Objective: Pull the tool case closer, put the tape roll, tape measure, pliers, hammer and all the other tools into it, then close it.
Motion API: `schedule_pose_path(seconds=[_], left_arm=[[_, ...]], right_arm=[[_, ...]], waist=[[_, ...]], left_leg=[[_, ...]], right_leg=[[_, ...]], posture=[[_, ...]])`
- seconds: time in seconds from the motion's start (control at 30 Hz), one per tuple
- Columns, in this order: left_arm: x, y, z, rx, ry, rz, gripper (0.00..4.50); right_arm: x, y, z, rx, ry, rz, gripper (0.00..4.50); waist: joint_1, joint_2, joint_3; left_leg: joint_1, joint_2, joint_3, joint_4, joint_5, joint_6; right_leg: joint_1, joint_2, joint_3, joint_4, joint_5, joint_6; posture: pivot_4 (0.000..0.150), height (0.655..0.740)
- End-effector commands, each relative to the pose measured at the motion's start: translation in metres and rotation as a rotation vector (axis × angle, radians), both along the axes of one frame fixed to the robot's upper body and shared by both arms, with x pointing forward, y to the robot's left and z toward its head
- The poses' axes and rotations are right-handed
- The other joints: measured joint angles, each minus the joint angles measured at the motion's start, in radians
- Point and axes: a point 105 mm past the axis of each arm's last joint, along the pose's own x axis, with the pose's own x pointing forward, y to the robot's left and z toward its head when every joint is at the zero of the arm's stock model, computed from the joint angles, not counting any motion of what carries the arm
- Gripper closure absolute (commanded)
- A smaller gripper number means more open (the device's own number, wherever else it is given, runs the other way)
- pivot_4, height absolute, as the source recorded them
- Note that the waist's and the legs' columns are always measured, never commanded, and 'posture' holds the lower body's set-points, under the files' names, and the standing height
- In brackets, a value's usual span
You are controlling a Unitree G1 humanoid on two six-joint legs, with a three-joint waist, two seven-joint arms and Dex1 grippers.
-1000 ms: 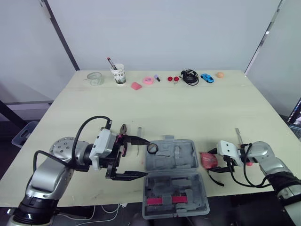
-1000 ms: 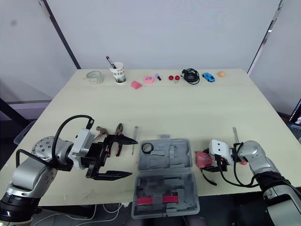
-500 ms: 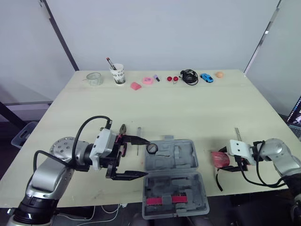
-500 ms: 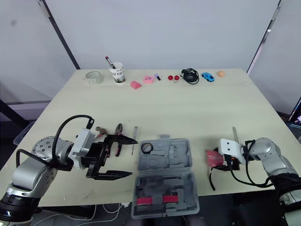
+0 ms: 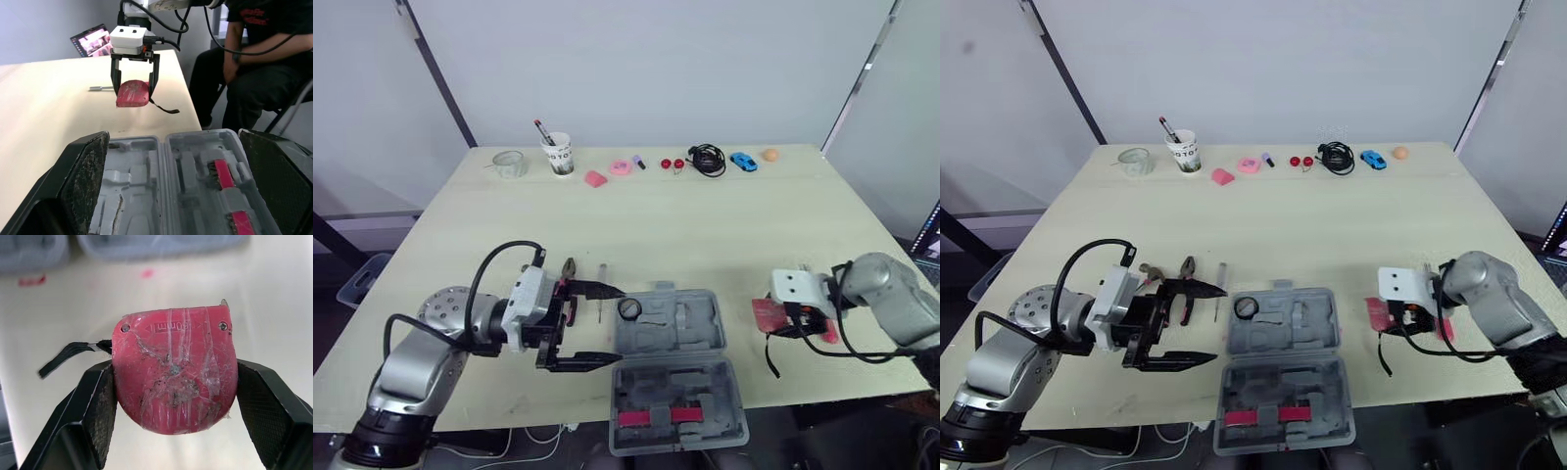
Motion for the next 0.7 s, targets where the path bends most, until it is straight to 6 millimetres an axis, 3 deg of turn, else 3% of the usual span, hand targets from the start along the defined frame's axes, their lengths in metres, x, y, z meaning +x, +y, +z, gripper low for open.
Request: schedule_pose_path(seconds=[0.03,0.13,0.23,0.33,0.57,0.7], left_arm=[[0.002,0.004,0.006,-0.007,-0.033,0.043,0.00],[0.003,0.007,0.006,-0.013,-0.035,0.071,0.00],[0.003,0.012,0.005,-0.015,-0.035,0.113,0.00],[0.002,0.019,0.003,-0.012,-0.030,0.157,0.00],[0.001,0.028,0.000,-0.015,-0.022,0.214,0.00],[0.003,0.030,0.000,-0.021,-0.026,0.236,0.00]], right_arm=[[0.006,0.017,0.017,-0.037,-0.054,0.021,1.49],[0.011,0.025,0.023,-0.076,-0.075,0.021,1.49],[0.016,0.050,0.033,-0.063,-0.086,0.025,1.49],[0.013,0.072,0.032,-0.065,-0.051,0.030,1.49],[0.016,0.080,0.017,-0.131,-0.026,0.022,1.49],[0.017,0.084,-0.004,-0.189,-0.005,0.029,1.49]], waist=[[0.002,0.000,0.000],[0.007,0.000,0.000],[0.003,0.000,0.000],[-0.003,0.000,0.000],[0.005,0.000,0.000],[0.002,0.000,0.000]], left_leg=[[0.000,0.000,0.000,0.000,0.000,0.000],[-0.001,0.000,0.000,0.000,0.000,0.000],[-0.001,0.000,0.001,0.000,0.000,0.000],[-0.001,0.000,0.001,0.000,0.000,0.000],[-0.002,0.000,0.002,0.000,0.000,0.000],[-0.001,0.000,0.003,0.000,0.000,0.000]], right_leg=[[0.000,0.000,0.000,0.000,0.000,0.000],[-0.001,0.000,0.000,0.000,0.000,0.000],[-0.001,-0.001,0.000,-0.001,0.000,0.000],[-0.002,0.000,-0.001,0.001,0.000,0.000],[-0.002,-0.005,-0.008,0.000,-0.001,-0.002],[-0.002,-0.009,-0.016,0.000,-0.001,-0.002]], posture=[[0.150,0.7400],[0.150,0.7400],[0.150,0.7400],[0.150,0.7400],[0.150,0.7400],[0.150,0.7400]])
